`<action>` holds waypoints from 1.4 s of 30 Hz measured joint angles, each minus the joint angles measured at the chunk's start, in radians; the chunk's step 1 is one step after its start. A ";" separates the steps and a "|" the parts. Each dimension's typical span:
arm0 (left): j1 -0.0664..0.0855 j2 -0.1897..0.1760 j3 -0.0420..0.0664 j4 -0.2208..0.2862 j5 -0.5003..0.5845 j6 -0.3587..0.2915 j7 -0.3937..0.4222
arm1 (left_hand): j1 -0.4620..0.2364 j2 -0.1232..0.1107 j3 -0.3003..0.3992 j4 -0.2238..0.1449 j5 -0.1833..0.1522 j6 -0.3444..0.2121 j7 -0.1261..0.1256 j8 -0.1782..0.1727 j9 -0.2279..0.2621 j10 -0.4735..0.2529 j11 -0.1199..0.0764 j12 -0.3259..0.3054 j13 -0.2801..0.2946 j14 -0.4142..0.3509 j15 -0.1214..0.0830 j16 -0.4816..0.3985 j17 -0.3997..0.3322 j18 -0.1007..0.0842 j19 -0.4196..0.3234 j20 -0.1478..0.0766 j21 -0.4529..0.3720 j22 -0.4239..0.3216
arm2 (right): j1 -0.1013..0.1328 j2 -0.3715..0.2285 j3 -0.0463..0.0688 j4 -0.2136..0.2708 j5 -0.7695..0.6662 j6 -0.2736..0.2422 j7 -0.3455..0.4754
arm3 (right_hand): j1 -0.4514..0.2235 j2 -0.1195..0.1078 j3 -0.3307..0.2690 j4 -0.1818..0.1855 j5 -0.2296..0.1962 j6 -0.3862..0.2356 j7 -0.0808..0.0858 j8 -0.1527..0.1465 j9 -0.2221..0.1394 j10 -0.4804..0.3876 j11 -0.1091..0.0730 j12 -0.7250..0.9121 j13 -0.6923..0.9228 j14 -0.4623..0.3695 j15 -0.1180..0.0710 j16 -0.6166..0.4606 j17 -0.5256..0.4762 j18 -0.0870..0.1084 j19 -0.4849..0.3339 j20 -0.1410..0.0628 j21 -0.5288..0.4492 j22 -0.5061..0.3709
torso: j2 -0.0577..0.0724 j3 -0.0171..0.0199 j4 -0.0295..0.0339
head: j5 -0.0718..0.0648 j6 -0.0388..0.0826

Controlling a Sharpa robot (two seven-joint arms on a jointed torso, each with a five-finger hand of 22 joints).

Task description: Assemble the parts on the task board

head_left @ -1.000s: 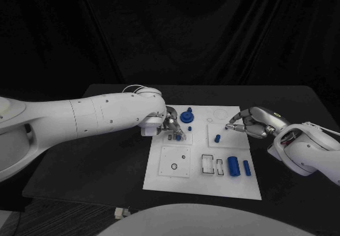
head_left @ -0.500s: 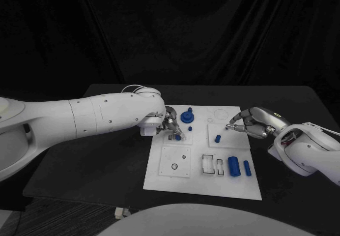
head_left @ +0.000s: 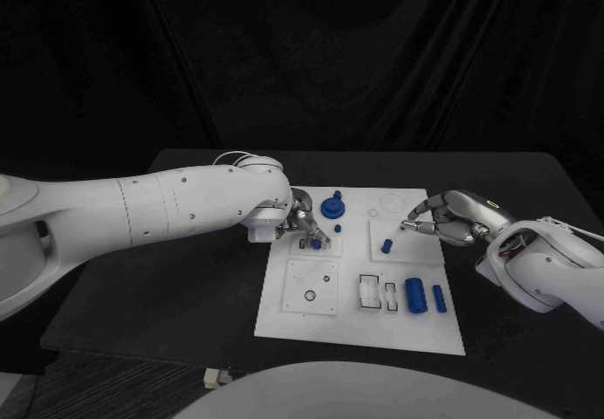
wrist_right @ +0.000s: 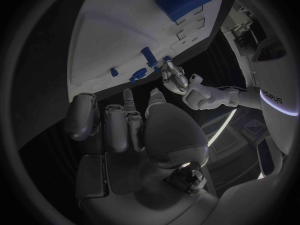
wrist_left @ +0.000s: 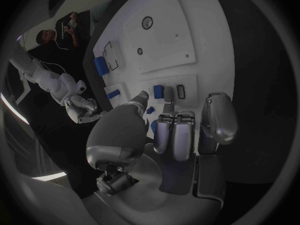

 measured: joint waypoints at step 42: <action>0.000 -0.066 0.000 0.069 0.019 -0.061 0.026 | 0.236 0.086 -0.017 -0.083 0.021 0.025 0.000 -0.084 -0.097 0.000 0.000 0.000 0.000 0.000 0.000 -0.008 0.000 0.000 0.000 0.000 -0.010 0.000 | -0.004 -0.002 0.000 -0.001 0.001 0.000 0.000 | 0.000 0.000 0.000 0.000 0.000 0.000 0.000 0.000 -0.001 0.000 0.000 0.002 0.000 0.000 0.000 -0.005 -0.002 0.000 0.000 0.000 -0.004 0.000 | -0.001 -0.0002 -0.0001 | -0.001 0.000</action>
